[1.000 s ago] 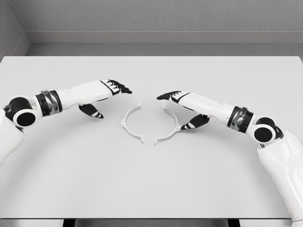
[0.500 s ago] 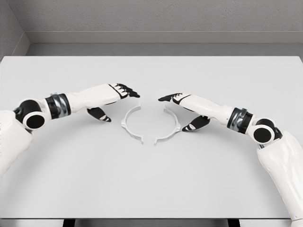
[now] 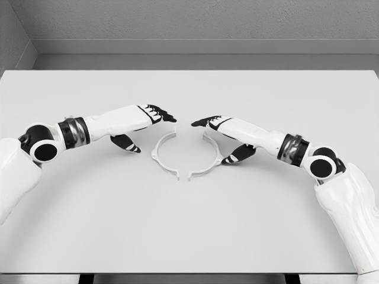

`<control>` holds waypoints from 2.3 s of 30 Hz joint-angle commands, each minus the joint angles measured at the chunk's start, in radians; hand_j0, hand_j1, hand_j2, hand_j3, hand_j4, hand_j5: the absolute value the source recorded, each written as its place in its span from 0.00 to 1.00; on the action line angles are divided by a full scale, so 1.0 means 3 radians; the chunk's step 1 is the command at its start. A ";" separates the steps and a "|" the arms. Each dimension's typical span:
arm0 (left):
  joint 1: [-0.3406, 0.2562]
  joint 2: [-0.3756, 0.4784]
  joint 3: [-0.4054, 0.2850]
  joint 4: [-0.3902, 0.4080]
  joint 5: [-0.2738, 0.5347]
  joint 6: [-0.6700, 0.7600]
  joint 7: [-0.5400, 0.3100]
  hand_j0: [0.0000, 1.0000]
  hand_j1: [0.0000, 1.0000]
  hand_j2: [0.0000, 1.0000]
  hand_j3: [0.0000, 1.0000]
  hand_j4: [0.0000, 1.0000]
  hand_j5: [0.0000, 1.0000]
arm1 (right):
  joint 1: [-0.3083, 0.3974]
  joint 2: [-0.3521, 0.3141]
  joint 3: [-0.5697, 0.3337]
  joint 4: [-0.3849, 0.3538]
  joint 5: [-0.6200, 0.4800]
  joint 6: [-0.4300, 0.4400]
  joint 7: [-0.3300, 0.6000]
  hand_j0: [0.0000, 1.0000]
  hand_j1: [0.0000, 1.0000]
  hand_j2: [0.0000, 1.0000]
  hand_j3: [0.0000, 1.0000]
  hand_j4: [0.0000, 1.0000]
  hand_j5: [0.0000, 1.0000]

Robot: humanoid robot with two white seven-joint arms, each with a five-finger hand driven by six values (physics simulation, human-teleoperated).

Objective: Assemble PVC drainage pipe clamps

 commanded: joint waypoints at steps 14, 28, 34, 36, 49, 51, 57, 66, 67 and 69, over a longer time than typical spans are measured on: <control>0.0005 -0.0008 0.0000 -0.0001 0.0024 0.0007 -0.0003 1.00 1.00 1.00 1.00 1.00 1.00 | 0.0000 0.0025 0.0000 0.0001 0.0005 0.0009 -0.0001 1.00 1.00 1.00 1.00 1.00 1.00; 0.0005 -0.0059 -0.0046 -0.0001 0.0024 0.0007 0.0002 1.00 1.00 1.00 1.00 1.00 1.00 | -0.0148 0.0025 -0.0118 0.0134 0.0041 0.0009 -0.0001 1.00 1.00 1.00 1.00 1.00 1.00; 0.0000 -0.0085 -0.0046 -0.0001 0.0024 0.0007 -0.0003 1.00 1.00 1.00 1.00 1.00 1.00 | -0.0159 0.0117 -0.0113 0.0160 0.0046 0.0009 -0.0001 1.00 1.00 1.00 1.00 1.00 1.00; 0.0000 -0.0100 -0.0046 -0.0001 0.0024 0.0007 -0.0003 1.00 1.00 1.00 1.00 1.00 1.00 | -0.0159 0.0158 -0.0118 0.0170 0.0066 0.0009 -0.0001 1.00 1.00 1.00 1.00 1.00 1.00; -0.0010 -0.0136 -0.0026 0.0004 0.0024 0.0007 -0.0003 1.00 1.00 1.00 1.00 1.00 1.00 | -0.0179 0.0214 -0.0118 0.0180 0.0077 0.0009 -0.0001 1.00 1.00 1.00 1.00 1.00 1.00; -0.0026 0.0002 0.0015 0.0004 0.0024 0.0007 -0.0003 1.00 1.00 1.00 1.00 1.00 1.00 | -0.0179 0.0189 -0.0128 0.0257 0.0077 0.0009 -0.0001 1.00 1.00 1.00 1.00 1.00 1.00; -0.0082 0.0355 0.0143 0.0009 0.0040 0.0007 -0.0003 1.00 1.00 1.00 1.00 1.00 1.00 | -0.0179 0.0179 -0.0128 0.0283 0.0071 0.0009 -0.0001 1.00 1.00 1.00 1.00 1.00 1.00; -0.0056 0.0340 0.0102 0.0009 0.0040 0.0007 -0.0003 1.00 1.00 1.00 1.00 1.00 1.00 | -0.0624 0.0281 -0.0118 0.0804 0.0082 0.0009 -0.0001 1.00 1.00 1.00 1.00 1.00 1.00; -0.0056 0.0335 0.0107 0.0009 0.0040 0.0007 -0.0003 1.00 1.00 1.00 1.00 1.00 1.00 | -0.0685 0.0337 -0.0113 0.0921 0.0097 0.0009 -0.0001 1.00 1.00 1.00 1.00 1.00 1.00; -0.0061 0.0335 0.0118 0.0009 0.0040 0.0007 -0.0003 1.00 1.00 1.00 1.00 1.00 1.00 | -0.0767 0.0409 -0.0118 0.1152 0.0184 0.0009 -0.0001 1.00 1.00 1.00 1.00 1.00 1.00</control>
